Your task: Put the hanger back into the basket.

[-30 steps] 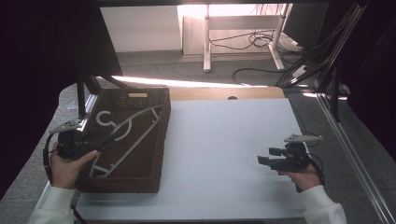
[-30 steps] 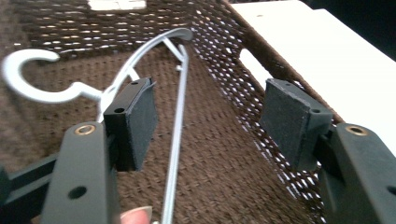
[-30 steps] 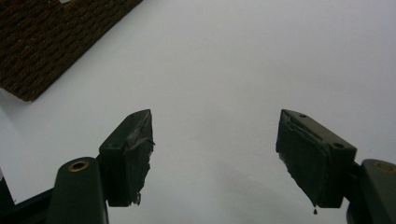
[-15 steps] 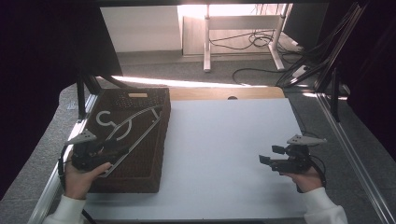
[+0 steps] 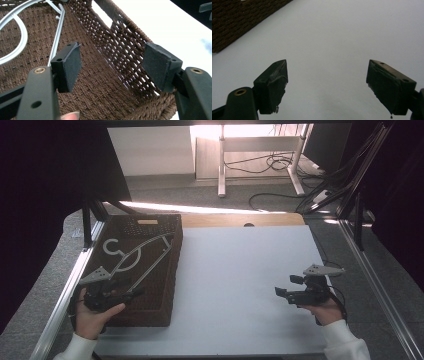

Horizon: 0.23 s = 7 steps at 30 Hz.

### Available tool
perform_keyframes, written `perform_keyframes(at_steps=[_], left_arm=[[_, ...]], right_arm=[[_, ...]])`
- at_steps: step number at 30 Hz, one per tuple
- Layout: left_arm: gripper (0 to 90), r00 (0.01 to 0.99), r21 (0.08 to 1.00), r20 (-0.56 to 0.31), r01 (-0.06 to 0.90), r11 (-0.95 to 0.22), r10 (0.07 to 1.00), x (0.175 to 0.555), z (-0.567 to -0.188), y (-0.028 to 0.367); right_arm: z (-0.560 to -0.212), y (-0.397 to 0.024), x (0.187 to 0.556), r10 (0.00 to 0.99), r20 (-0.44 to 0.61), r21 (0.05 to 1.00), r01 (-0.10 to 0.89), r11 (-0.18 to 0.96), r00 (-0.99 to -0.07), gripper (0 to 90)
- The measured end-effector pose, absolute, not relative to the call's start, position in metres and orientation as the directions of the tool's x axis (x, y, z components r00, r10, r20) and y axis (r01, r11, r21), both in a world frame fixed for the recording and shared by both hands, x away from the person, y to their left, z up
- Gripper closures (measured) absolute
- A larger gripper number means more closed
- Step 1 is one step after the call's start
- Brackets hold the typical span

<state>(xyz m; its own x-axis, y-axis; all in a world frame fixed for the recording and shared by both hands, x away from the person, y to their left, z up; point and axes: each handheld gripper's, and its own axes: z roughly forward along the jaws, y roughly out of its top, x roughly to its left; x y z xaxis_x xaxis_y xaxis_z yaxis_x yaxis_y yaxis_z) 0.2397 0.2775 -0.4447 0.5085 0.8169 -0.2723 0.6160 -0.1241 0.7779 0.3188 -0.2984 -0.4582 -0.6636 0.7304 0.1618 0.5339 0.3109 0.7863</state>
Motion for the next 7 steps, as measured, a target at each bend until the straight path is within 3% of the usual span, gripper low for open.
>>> perform_keyframes(at_steps=[7], left_arm=[[30.3,0.498,0.775,-0.288,0.622,-0.107,0.818,0.2413,-0.4455,0.2795]], right_arm=[[-0.459,-0.2971,0.3194,0.729,0.16,0.791,0.528,0.309,-0.666,14.4]])
